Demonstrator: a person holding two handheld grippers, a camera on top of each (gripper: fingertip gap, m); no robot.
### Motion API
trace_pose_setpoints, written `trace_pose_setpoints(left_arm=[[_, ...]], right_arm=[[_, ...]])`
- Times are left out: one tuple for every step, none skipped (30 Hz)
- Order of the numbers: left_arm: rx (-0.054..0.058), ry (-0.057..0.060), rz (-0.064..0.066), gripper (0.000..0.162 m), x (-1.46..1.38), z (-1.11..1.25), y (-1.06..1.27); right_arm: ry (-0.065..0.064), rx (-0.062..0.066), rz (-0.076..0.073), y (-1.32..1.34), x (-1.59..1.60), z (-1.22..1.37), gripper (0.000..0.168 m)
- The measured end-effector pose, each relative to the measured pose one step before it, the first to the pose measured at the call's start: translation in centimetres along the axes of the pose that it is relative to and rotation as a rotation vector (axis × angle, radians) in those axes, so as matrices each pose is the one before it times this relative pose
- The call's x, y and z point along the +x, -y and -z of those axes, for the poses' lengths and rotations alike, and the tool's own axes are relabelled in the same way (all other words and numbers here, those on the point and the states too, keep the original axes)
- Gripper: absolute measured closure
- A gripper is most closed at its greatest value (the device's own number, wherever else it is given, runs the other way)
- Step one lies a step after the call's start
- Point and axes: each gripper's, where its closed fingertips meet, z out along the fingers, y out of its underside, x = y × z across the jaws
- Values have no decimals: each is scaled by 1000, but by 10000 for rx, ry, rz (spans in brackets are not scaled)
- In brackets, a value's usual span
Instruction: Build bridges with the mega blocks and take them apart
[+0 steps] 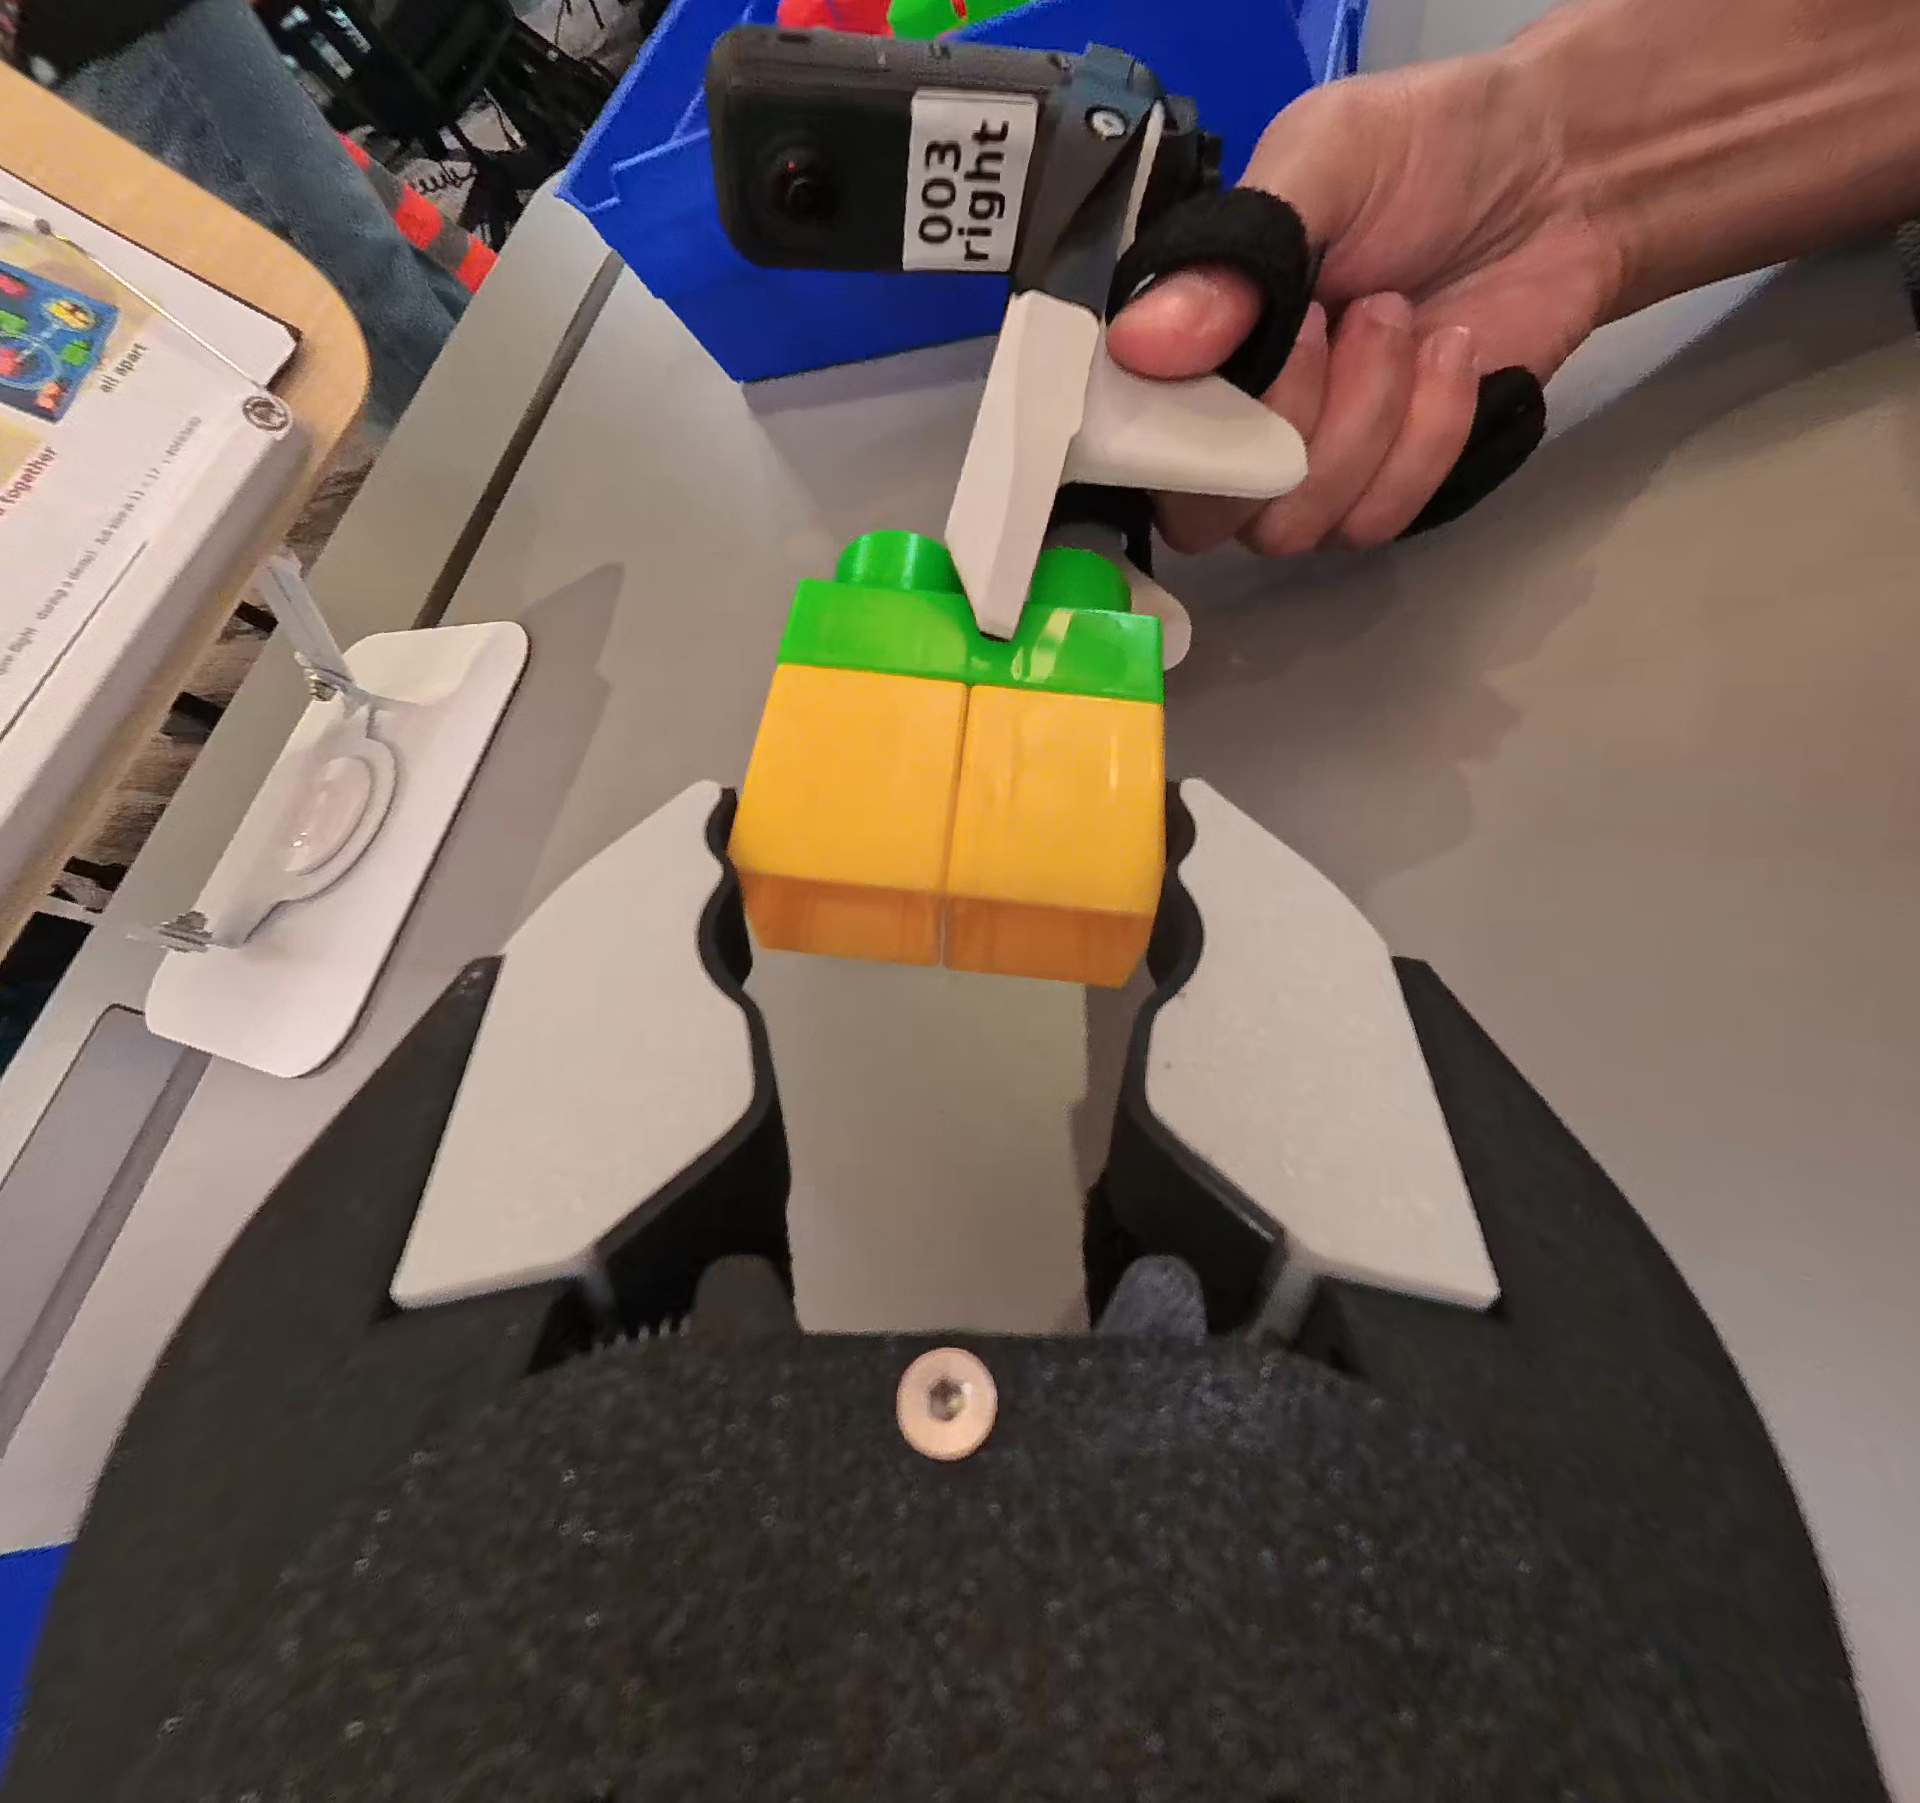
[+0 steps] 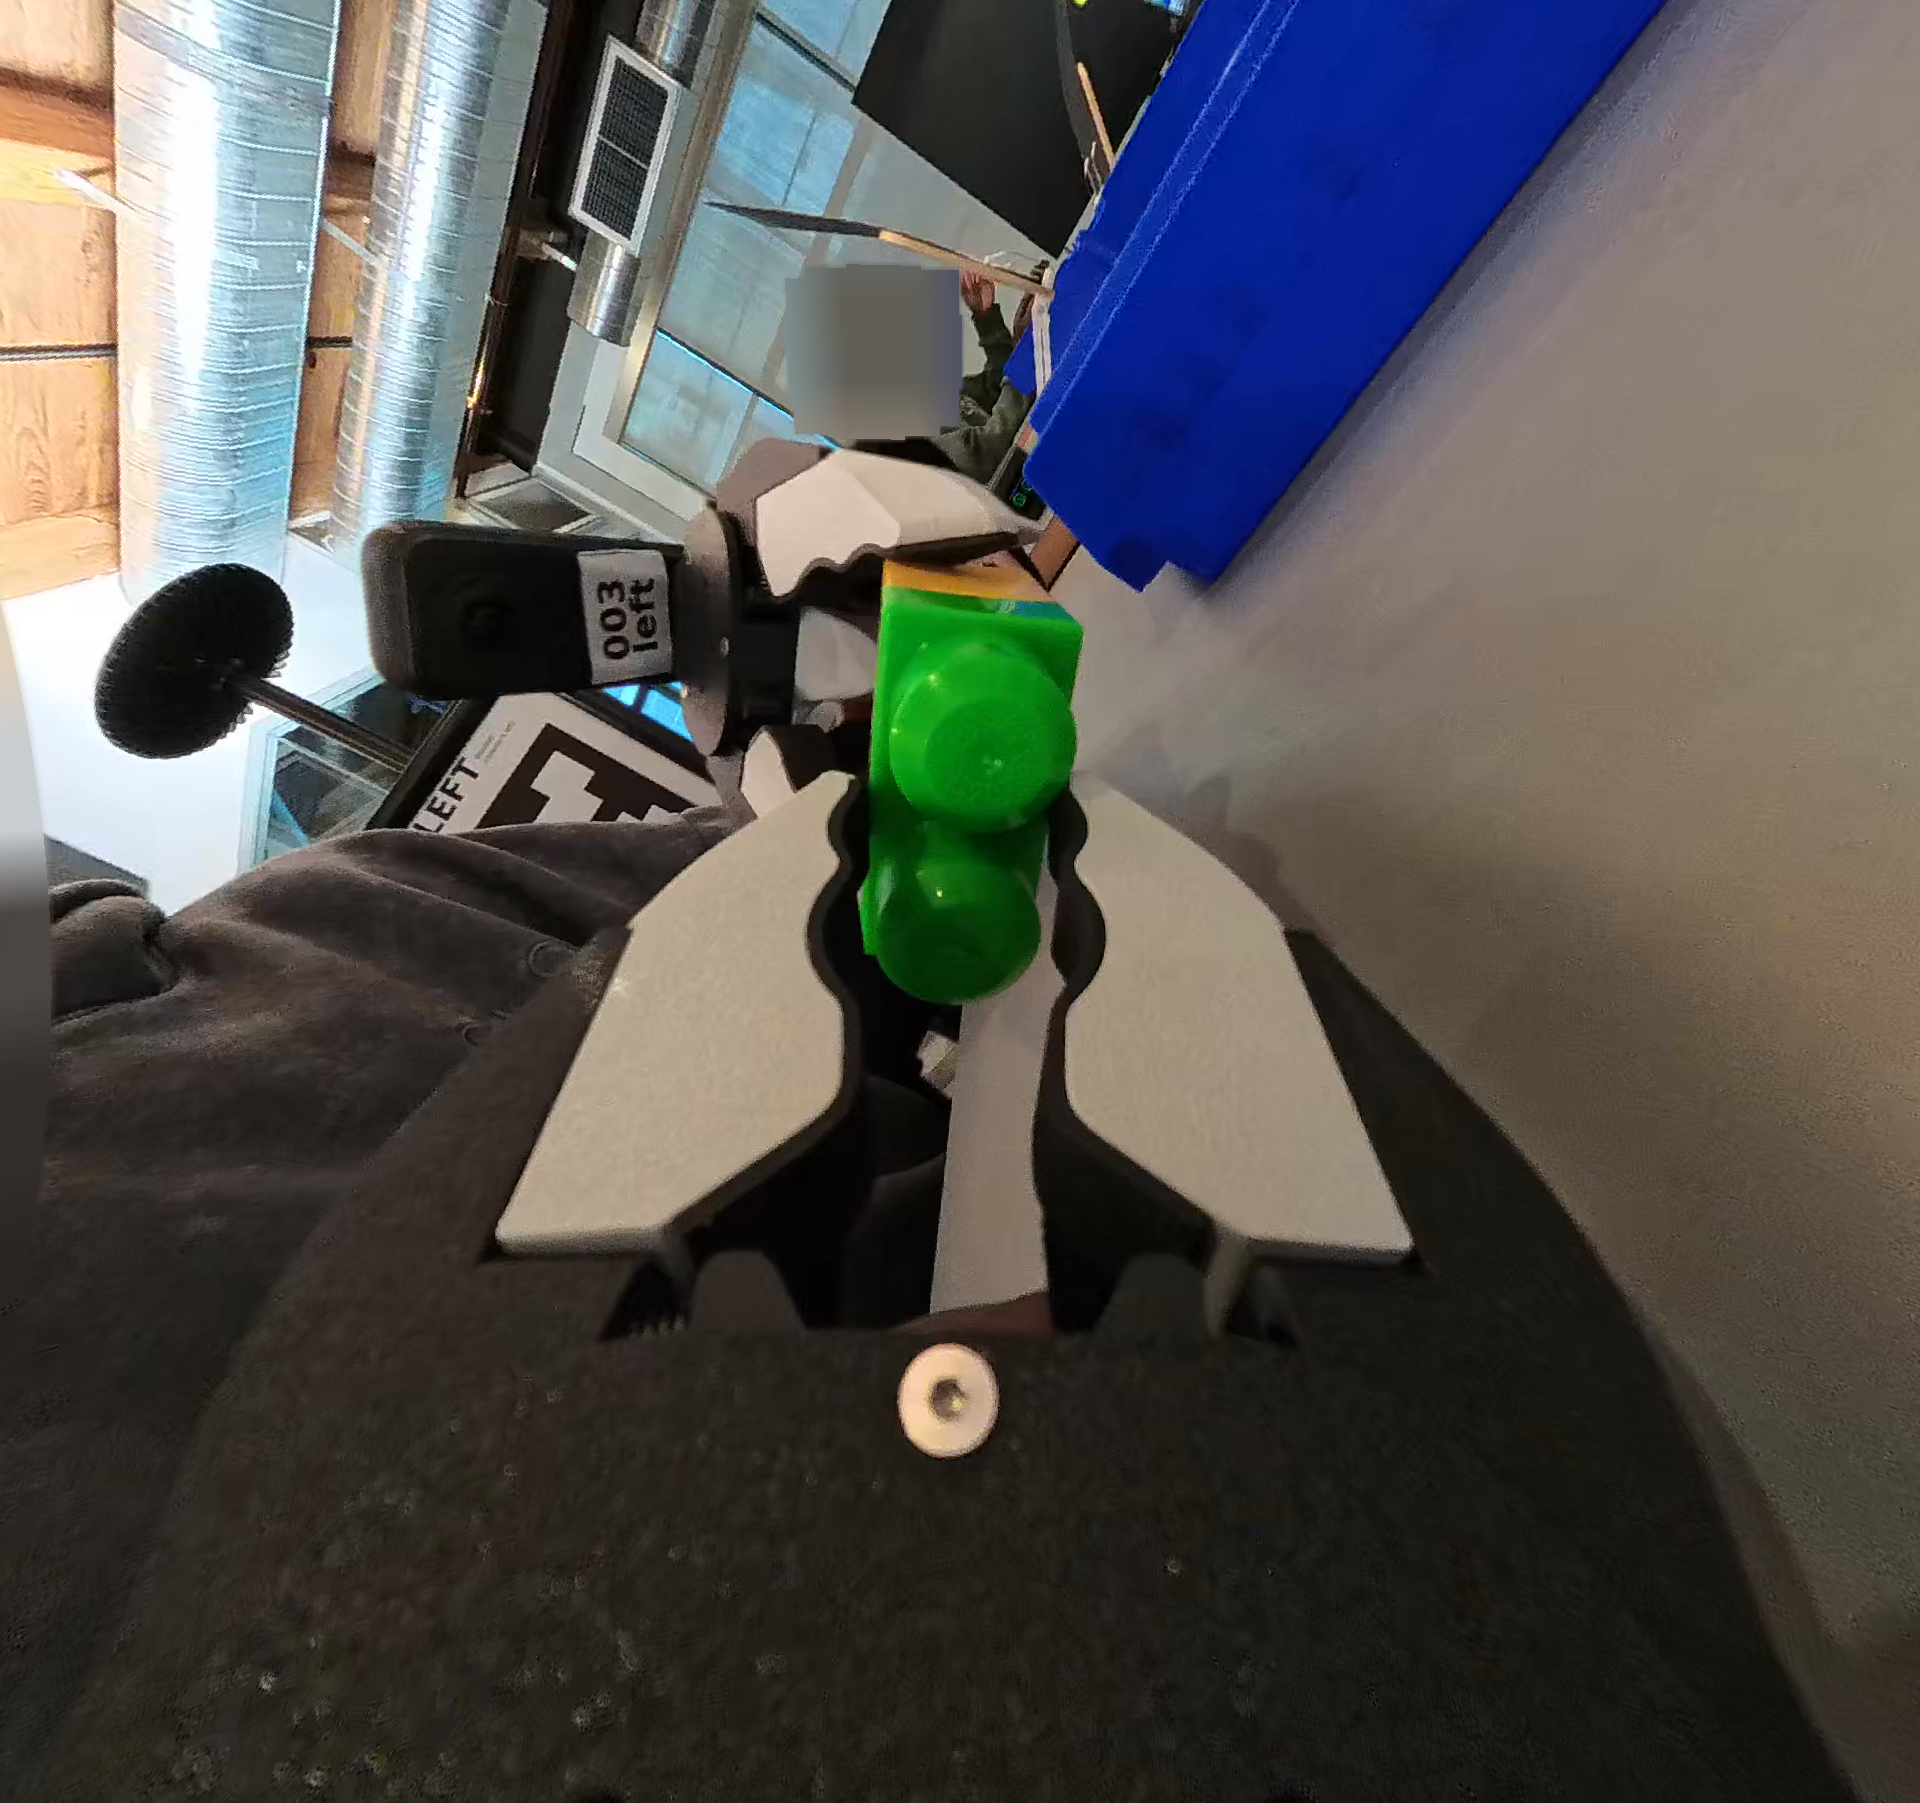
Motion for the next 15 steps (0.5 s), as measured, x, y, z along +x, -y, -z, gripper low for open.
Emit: trace_pose_setpoints(left_arm=[[96, 83, -20, 86, -162, 24, 137], [188, 159, -2, 86, -186, 63, 305], [204, 187, 58, 86, -131, 89, 422], [105, 60, 127, 78, 65, 110, 412], [43, -107, 256, 71, 240, 197, 419], [68, -185, 425, 71, 242, 344, 399], [132, -241, 596, 72, 197, 418, 367], [166, -225, 794, 73, 33, 359, 244], [167, -192, 979, 74, -117, 172, 102], [66, -161, 1118, 79, -277, -39, -140], [-92, -211, 1147, 76, -297, -265, -375], [-158, -385, 1040, 69, -66, -394, -447], [-175, -381, 947, 69, -72, -431, -455], [-164, -271, 846, 69, -220, -415, -376], [-119, -378, 600, 72, 28, -338, -252]], right_arm=[[-79, 68, 173, 234, -139, 22, 135], [-79, 22, 227, 286, -330, 66, 135], [-254, 72, 340, 432, -295, 136, 135], [-494, -59, 436, 358, -226, 262, 135], [-651, -141, 470, 337, -251, 540, 135], [-608, 23, 427, 577, -562, 869, 135], [-709, 0, 349, 607, -607, 1207, 135], [-853, -47, 573, 659, -676, 1616, 135], [-1090, -92, 752, 804, -370, 2116, 135], [-1462, -177, 730, 950, 552, 2743, 135], [-1679, -143, 499, 990, 1593, 3228, 135], [-1653, -367, 412, 507, 2478, 3201, 135], [-1366, -784, 223, -543, 2987, 2526, 135], [-1208, -982, -315, -1346, 3329, 1543, 135], [-1058, -785, -331, -1355, 3079, 518, 135]])
